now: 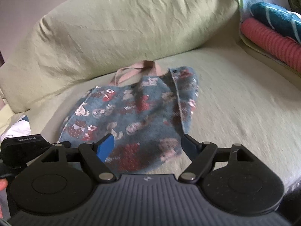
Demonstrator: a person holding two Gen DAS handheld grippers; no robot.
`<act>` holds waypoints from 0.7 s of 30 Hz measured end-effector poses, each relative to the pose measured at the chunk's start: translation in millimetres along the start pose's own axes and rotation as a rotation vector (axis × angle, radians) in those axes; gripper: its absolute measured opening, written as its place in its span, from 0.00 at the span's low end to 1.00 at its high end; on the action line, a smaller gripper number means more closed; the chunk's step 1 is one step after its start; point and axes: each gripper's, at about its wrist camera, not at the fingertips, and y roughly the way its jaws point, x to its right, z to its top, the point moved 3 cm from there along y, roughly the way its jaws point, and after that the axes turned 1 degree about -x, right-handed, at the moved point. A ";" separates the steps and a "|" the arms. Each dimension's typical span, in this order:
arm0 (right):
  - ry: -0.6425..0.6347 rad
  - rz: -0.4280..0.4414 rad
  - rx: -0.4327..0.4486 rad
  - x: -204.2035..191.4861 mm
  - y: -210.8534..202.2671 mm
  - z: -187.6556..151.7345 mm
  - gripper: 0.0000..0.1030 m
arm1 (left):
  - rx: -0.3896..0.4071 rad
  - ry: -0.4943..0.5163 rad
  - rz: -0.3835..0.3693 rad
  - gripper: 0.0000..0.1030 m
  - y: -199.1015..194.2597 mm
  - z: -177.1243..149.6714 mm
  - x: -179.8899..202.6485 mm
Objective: Fold shopping bag
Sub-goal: 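Grasp the bag's side edge with the left gripper while the right gripper pinches the seam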
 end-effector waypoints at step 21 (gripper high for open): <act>0.143 0.089 -0.136 24.6 38.7 -8.5 0.18 | 0.110 0.521 0.059 0.19 -3.9 -13.0 71.4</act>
